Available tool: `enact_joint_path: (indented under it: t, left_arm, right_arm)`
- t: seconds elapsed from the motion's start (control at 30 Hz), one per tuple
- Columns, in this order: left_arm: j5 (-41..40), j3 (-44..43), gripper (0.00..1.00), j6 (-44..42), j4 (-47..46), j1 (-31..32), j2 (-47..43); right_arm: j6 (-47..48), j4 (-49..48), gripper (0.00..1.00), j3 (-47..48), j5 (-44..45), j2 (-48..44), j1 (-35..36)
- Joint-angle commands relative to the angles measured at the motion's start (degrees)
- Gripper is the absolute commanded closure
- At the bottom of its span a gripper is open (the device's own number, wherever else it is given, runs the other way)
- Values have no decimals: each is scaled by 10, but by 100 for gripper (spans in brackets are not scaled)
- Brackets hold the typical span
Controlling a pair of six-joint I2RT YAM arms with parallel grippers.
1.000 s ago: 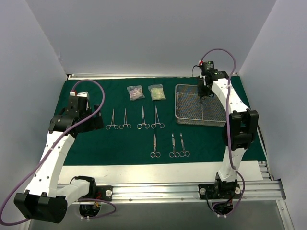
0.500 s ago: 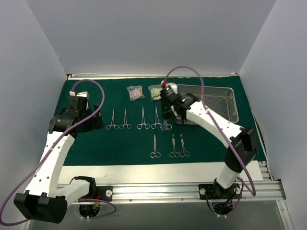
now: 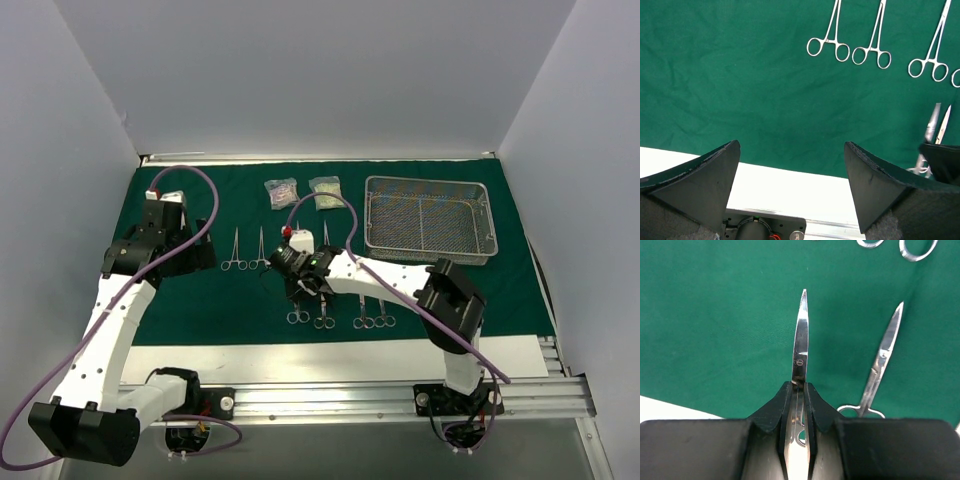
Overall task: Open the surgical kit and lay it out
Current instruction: Place the medical item in the surgical kit.
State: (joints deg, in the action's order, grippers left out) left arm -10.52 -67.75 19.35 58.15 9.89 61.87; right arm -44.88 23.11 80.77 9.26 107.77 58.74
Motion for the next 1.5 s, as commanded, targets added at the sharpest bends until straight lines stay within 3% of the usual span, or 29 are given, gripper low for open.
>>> enact_joint_path:
  t: [0.0, 0.97, 1.03, 1.13, 1.47]
  left_arm:
    - [-6, -20, 6, 9, 5, 6, -11]
    - [-9, -11, 6, 3, -1, 19, -11]
    - [-9, -11, 6, 3, -2, 20, -11]
    - [-8, -12, 6, 3, -3, 20, -10]
    - [-3, -21, 6, 6, 4, 20, -13]
  right_arm:
    - [-43, -3, 100, 4, 42, 14, 8]
    - [-67, 1, 100, -16, 52, 77, 10]
    - [-68, 2, 96, -15, 52, 76, 11]
    - [-67, 4, 77, -11, 53, 72, 11]
    - [-63, 20, 47, 61, 79, 30, 14]
